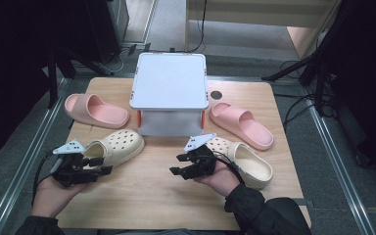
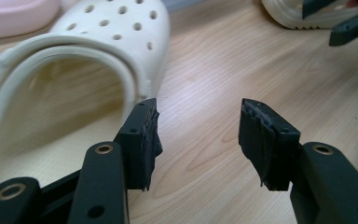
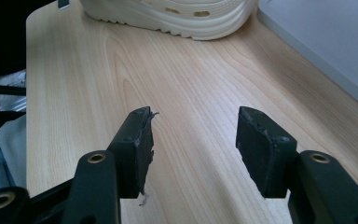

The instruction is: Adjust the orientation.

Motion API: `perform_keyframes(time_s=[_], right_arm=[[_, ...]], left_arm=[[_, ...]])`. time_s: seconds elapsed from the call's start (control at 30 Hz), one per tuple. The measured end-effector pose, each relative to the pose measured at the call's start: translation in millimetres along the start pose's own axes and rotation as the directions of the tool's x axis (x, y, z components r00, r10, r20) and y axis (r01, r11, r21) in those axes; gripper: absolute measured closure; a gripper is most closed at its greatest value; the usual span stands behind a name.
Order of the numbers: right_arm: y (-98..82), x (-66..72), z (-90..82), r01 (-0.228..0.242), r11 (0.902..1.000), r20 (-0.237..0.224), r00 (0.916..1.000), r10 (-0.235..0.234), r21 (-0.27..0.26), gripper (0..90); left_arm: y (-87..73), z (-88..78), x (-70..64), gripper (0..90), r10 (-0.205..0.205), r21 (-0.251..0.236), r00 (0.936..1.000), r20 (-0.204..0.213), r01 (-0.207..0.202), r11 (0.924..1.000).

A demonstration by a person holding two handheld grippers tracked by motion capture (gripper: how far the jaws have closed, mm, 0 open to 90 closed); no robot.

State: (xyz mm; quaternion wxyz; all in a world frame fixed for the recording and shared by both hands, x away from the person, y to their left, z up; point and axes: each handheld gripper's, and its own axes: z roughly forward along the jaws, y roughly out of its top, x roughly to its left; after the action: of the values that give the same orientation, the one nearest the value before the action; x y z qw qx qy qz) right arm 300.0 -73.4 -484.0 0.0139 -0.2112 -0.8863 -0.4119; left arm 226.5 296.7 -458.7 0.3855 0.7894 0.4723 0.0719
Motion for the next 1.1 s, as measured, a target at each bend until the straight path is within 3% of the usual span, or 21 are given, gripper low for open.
perform_keyframes(time_s=[0.07,0.23,0.4,0.57,0.6,0.63,0.67,0.8,0.9,1.1], right_arm=[[0.3,0.8,1.9,0.007,0.9999,0.001,1.0,-0.007,0.01,46.4],[0.6,1.2,2.5,0.002,0.9999,-0.01,0.9999,-0.002,0.012,46.1],[0.4,1.6,4.4,0.004,0.9998,-0.013,0.9999,-0.004,0.017,46.0],[-0.6,3.6,5.8,0.007,0.9993,-0.013,0.9999,-0.007,0.036,46.0],[-0.6,3.6,5.8,0.007,0.9993,-0.013,0.9999,-0.007,0.036,46.0],[-0.8,4.3,7.3,0.009,0.9991,-0.012,0.9999,-0.008,0.042,46.0],[-0.8,4.3,7.3,0.009,0.9991,-0.012,0.9999,-0.008,0.042,46.0],[-1.1,5.1,8.1,0.016,0.9986,-0.01,0.9998,-0.016,0.049,46.1],[-1.2,3.2,5.7,0.004,0.9991,-0.017,0.9999,-0.003,0.043,46.6],[-0.9,2.2,1.7,-0.003,0.9998,-0.02,0.9998,0.004,0.019,46.3]], left_arm=[[-1.2,1.0,6.9,47.0,-0.01,0.003,0.9997,-0.024,0.01,0.9999],[-1.4,5.7,15.5,45.2,-0.027,0.007,0.9991,-0.032,0.027,0.9996],[1.7,22.2,23.3,47.3,-0.026,0.038,0.9989,-0.039,0.028,0.9989],[6.4,37.5,22.8,61.4,0.012,0.057,0.9993,-0.036,-0.01,0.9984],[6.9,39.5,23.5,61.4,0.014,0.06,0.9991,-0.041,-0.011,0.9981],[7.9,42.2,26.3,67.3,0.007,0.055,0.9991,-0.043,-0.005,0.9985],[7.9,42.2,26.3,71.7,0.007,0.055,0.9991,-0.043,-0.005,0.9985],[11.8,41.3,30.6,74.4,-0.003,0.046,0.9996,-0.029,0.004,0.9989],[15.2,37.8,27.1,77.0,0.012,0.034,0.9994,-0.032,-0.011,0.9994],[20.6,29.3,21.0,77.5,-0.002,0.012,1.0,0.0,0.002,0.9999]])
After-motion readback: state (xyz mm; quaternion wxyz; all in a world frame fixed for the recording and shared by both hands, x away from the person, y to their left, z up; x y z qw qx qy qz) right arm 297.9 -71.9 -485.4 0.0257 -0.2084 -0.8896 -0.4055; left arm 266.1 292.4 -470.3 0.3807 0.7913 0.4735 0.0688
